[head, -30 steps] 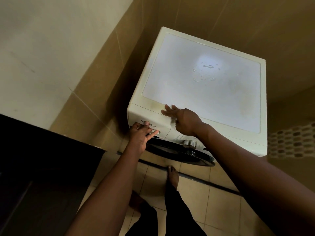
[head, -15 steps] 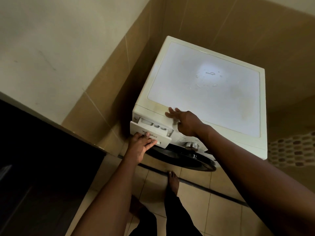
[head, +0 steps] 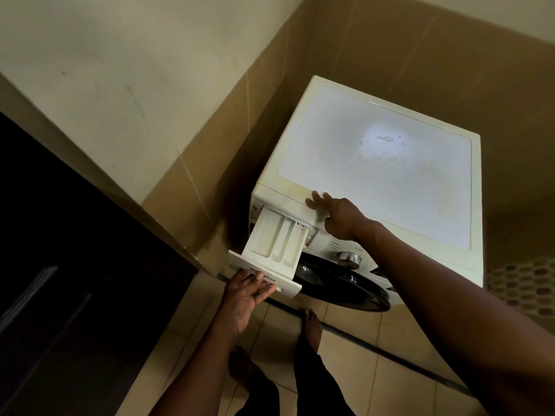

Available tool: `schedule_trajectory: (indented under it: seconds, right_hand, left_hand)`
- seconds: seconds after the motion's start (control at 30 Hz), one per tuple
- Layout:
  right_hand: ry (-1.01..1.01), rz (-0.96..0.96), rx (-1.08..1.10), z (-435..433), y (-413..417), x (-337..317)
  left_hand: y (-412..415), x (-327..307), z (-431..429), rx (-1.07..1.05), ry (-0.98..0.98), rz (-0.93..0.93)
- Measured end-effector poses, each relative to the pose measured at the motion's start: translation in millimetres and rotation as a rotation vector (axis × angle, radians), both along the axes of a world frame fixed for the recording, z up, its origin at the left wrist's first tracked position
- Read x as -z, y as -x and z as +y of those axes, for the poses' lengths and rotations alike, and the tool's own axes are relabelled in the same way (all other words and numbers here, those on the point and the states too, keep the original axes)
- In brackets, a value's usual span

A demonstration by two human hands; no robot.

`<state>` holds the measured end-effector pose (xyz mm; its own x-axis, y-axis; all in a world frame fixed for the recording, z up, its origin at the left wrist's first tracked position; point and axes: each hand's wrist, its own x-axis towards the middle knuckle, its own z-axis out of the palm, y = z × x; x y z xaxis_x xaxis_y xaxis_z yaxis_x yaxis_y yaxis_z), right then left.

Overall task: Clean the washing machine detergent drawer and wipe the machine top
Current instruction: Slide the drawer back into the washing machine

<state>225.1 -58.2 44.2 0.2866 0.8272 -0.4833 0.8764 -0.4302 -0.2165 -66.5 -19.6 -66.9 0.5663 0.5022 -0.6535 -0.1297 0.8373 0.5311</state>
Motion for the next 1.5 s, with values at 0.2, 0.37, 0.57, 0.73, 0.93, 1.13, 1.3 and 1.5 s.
schedule_trajectory:
  seconds: [0.2,0.37,0.57,0.73,0.93,1.13,1.3,1.5]
  right_hand:
    - [0.000,-0.002,-0.006,-1,1,-2]
    - [0.007,0.012,-0.004,0,0,-4]
    - [-0.007,0.032,0.023,0,-2,-2]
    - [-0.018,0.058,0.030,1,-8,4]
    - [-0.055,0.109,0.049,-2,-12,5]
    - [-0.085,0.159,0.073,-2,-13,2]
    - [-0.097,0.177,0.108,-1,-12,1]
    - [-0.104,0.155,0.124,-9,0,4]
  left_hand:
    - [-1,3,-3,-0.024,-0.004,0.023]
    - [-5,5,0,-0.033,-0.040,0.066]
    - [-33,4,12,-0.046,-0.048,0.094]
    - [-82,0,33,-0.053,-0.056,0.103]
    - [-139,-1,60,-0.027,-0.101,0.165]
    - [-140,9,59,-0.015,-0.052,0.221]
    - [-131,-3,68,0.203,-0.142,0.450]
    - [-117,-39,79,0.511,-0.580,0.606]
